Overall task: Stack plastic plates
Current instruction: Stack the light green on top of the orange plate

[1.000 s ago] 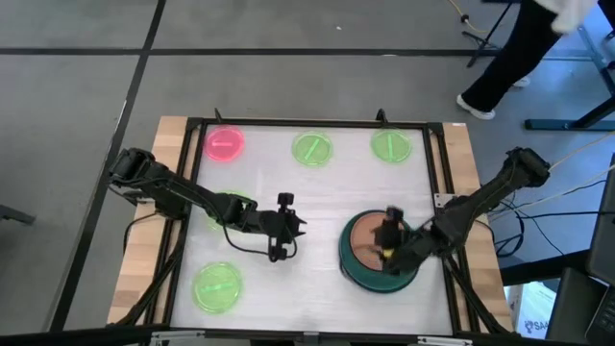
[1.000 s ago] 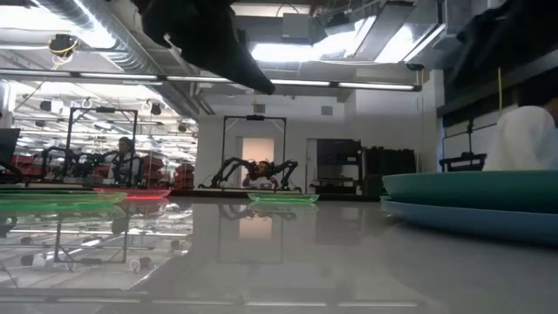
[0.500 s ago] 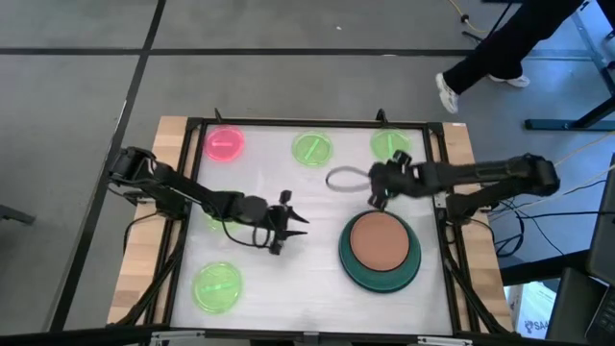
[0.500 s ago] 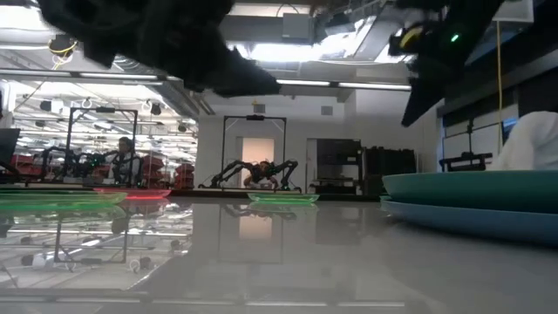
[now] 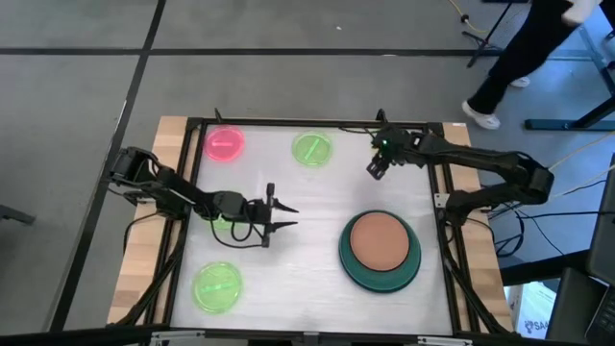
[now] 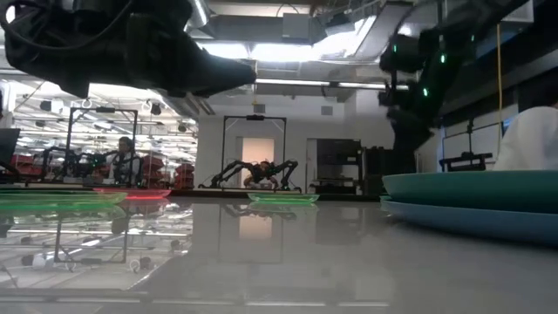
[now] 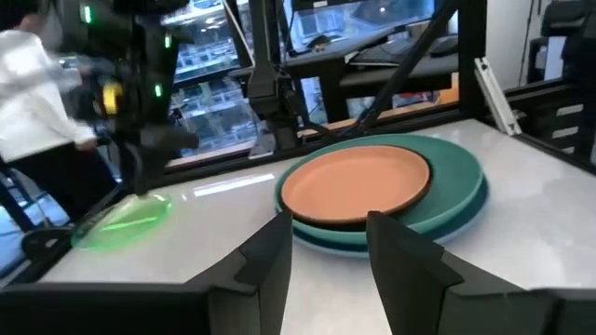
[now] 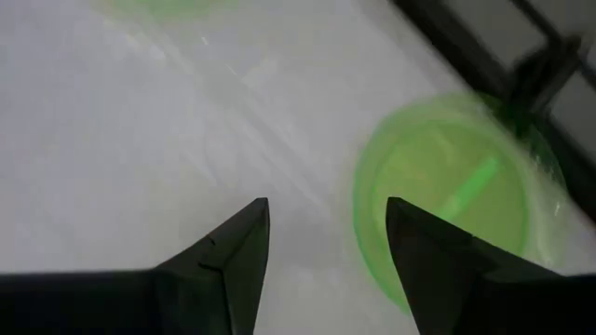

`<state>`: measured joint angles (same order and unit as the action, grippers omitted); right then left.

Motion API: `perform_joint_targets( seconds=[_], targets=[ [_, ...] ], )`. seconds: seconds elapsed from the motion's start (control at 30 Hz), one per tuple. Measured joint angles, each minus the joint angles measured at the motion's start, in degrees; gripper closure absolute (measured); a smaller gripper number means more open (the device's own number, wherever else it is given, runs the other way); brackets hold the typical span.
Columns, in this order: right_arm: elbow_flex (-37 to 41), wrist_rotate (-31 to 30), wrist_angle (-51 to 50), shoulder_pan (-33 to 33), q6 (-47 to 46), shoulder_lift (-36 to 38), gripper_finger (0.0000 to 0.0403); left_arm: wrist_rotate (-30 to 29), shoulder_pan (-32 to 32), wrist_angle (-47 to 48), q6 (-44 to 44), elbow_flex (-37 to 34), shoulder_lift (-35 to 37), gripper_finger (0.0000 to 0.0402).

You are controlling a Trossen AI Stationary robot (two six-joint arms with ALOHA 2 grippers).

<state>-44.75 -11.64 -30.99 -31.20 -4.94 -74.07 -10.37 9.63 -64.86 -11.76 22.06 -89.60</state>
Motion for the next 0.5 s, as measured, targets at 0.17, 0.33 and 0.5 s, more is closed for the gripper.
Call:
perform_joint_targets(
  seconds=[0.17,0.33,0.5],
  targets=[
    [3.5,0.9,6.7,-5.1,1.9,-4.9,0.0199,0.4,-1.4,0.1,-0.9,0.0,0.0,0.0267],
    [4.1,3.2,9.8,-7.3,2.7,-9.1,0.0199,1.1,-2.6,0.4,-0.9,0.1,0.0,0.0267],
    [4.2,3.6,11.8,-7.5,4.0,-11.8,0.0199,1.1,-3.8,3.4,-0.9,0.1,0.0,0.0267]
  ],
)
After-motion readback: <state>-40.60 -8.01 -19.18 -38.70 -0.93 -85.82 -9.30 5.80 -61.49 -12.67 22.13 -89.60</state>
